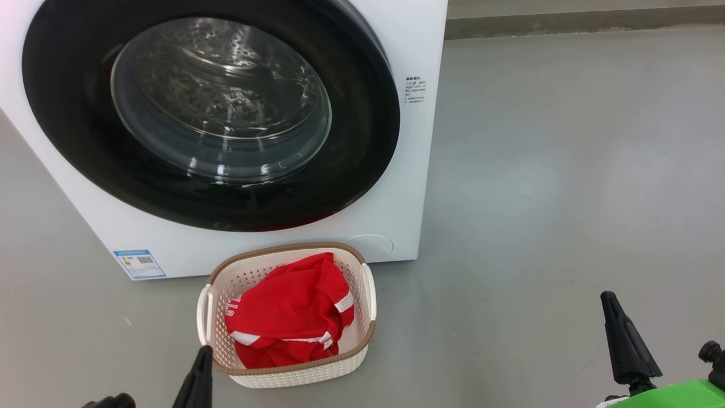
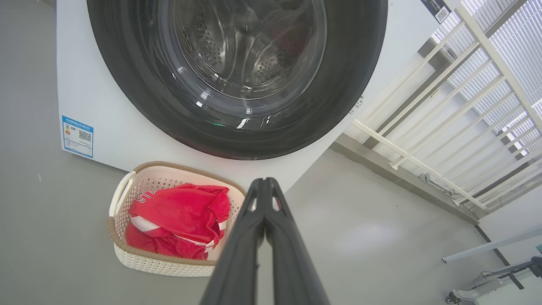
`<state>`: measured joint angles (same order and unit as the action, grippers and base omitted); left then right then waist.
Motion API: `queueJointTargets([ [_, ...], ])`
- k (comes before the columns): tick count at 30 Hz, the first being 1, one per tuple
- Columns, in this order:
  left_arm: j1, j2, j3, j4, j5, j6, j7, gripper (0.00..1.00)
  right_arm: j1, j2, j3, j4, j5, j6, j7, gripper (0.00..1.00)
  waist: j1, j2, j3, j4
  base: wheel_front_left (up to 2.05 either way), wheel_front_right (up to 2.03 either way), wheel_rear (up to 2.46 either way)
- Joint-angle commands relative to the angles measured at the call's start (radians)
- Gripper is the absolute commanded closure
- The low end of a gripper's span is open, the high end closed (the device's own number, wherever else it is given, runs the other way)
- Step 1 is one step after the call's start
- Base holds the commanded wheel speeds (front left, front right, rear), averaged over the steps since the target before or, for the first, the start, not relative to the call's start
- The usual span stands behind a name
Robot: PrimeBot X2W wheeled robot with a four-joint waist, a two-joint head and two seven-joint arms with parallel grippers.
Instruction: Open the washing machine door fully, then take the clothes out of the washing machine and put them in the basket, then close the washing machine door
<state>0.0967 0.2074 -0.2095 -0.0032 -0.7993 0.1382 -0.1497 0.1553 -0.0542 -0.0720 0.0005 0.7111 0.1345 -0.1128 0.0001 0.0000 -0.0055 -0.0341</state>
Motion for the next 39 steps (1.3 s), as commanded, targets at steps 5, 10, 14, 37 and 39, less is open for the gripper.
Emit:
queueJointTargets([
  [5, -0.052, 0.002, 0.041, 0.003, -0.082, -0.030, 0.016, 1.00, -0.063, -0.022, 0.019, 0.000, 0.097, -0.002, 0.011, 1.00, -0.0001, 0.0000, 0.000, 0.003, 0.00, 0.00, 0.00],
  [10, -0.063, -0.004, 0.054, 0.019, -0.136, -0.046, 0.028, 1.00, -0.076, -0.027, 0.024, 0.016, 0.158, -0.002, 0.018, 1.00, -0.0001, 0.0000, 0.001, 0.005, 0.00, 0.00, 0.00],
  [14, -0.071, -0.009, 0.064, 0.032, -0.178, -0.058, 0.037, 1.00, -0.087, -0.031, 0.027, 0.028, 0.206, -0.002, 0.024, 1.00, -0.0001, 0.0000, 0.001, 0.006, 0.00, 0.00, 0.00],
  [37, -0.118, -0.039, 0.125, 0.106, -0.424, -0.131, 0.092, 1.00, -0.149, -0.052, 0.049, 0.102, 0.486, -0.003, 0.058, 1.00, -0.0001, 0.0000, 0.003, 0.016, 0.00, 0.00, 0.00],
  [39, -0.120, -0.040, 0.128, 0.109, -0.434, -0.134, 0.095, 1.00, -0.152, -0.053, 0.049, 0.105, 0.499, -0.003, 0.060, 1.00, -0.0001, 0.0000, 0.003, 0.016, 0.00, 0.00, 0.00],
])
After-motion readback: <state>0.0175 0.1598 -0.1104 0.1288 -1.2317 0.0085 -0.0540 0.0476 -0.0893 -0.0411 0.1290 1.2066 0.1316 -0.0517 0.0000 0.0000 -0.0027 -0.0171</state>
